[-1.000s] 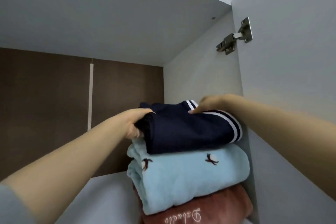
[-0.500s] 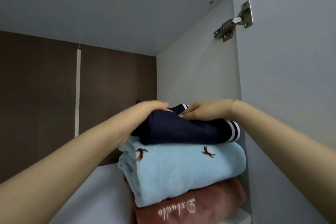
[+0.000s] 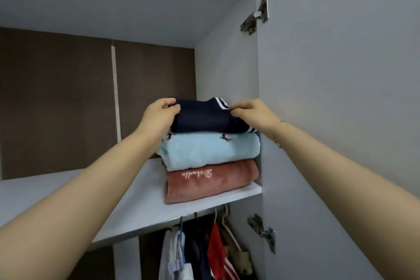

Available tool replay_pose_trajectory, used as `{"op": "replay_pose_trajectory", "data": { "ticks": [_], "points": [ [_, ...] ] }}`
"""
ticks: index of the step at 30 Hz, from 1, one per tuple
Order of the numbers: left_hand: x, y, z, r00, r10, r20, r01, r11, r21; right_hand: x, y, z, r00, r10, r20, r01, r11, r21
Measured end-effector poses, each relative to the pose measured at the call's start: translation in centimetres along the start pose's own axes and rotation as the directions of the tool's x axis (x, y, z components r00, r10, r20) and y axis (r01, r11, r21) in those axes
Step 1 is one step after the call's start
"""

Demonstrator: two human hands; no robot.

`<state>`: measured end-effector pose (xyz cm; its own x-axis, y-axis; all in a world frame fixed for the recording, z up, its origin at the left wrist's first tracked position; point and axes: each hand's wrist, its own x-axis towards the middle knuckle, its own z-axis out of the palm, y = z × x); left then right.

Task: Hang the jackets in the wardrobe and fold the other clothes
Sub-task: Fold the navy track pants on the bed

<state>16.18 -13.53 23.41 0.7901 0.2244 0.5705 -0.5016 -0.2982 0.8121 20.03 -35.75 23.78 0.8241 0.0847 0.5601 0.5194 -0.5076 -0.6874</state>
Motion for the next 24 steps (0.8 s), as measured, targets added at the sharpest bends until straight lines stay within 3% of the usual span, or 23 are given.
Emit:
{"op": "replay_pose_trajectory", "data": {
  "ticks": [3,5,10,15,20,24],
  "points": [
    [-6.0,1.7,0.1,0.987,0.126,-0.101,-0.128,0.992,-0.009,-5.8,-0.5,-1.2,0.997,-0.045,-0.063,0.057,0.979,0.194],
    [-10.3,2.6,0.8,0.985,0.153,-0.085,-0.157,0.986,-0.046,-10.0,-0.5,-1.5,0.994,-0.059,-0.092,0.084,0.951,0.297],
    [-20.9,3.2,2.4,1.000,0.007,0.025,-0.003,0.989,-0.150,-20.9,-0.3,-2.4,0.991,0.022,-0.135,0.039,0.901,0.432],
    [-29.5,4.2,2.0,0.970,-0.101,0.222,0.157,0.956,-0.248,-32.1,-1.6,-5.1,0.992,0.097,-0.079,-0.060,0.920,0.388],
    [-39.0,4.9,1.5,0.868,-0.075,0.490,0.269,0.902,-0.338,-45.0,-3.0,-7.1,0.961,0.244,-0.131,-0.189,0.923,0.334],
    [-47.5,4.2,1.1,0.718,-0.043,0.695,0.356,0.880,-0.313,-56.1,-3.5,-8.1,0.899,0.373,-0.228,-0.301,0.906,0.297]
  ]
}}
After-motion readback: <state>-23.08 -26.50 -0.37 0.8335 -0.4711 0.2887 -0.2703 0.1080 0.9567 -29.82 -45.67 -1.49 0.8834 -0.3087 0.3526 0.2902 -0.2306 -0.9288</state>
